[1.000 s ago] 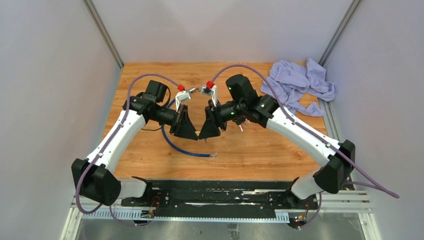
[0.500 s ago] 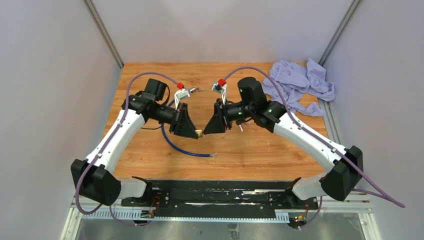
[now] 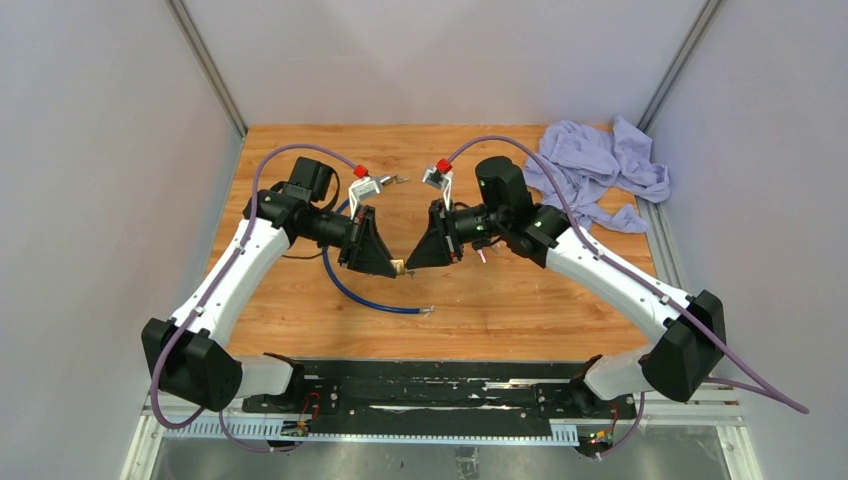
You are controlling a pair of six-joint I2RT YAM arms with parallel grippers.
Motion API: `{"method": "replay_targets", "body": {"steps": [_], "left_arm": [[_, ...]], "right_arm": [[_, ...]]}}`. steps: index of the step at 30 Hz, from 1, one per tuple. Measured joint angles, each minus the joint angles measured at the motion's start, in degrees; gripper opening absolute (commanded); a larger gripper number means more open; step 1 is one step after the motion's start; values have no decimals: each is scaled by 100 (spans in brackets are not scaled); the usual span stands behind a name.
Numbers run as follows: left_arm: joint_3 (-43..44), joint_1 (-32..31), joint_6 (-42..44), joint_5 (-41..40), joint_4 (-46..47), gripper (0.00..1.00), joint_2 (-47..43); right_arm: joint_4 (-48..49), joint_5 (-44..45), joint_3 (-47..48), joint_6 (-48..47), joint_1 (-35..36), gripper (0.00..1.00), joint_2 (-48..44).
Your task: Unlock with the key
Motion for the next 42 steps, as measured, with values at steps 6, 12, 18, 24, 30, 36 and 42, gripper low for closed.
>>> {"method": "replay_targets", "body": {"steps": [6,12,18,24,30,36,42], "left_arm": [[0,0,2,33,-2,0,0],[11,0,109,-90,-13,0,-72],[280,0,457,-645,-140,0,-264],[450,0,693,-920,-212,0,-413],[446,2,804,-951,-306,0,-448],[428,4,796,-726,-219,0,-518],[424,13,540,-160,-120,0,-452]], "right_arm": [[111,0,-15,114,0,1,0],[483,-39,-160,691,0,1,39],[922,9,-321,1443,-20,1,87],[1469,61,-511,2238,-26,1,87],[2017,-74,-737,2983,-52,14,136],[2341,-256,-876,3344,-57,48,138],[2120,-308,-903,3025,-195,49,-136]]}}
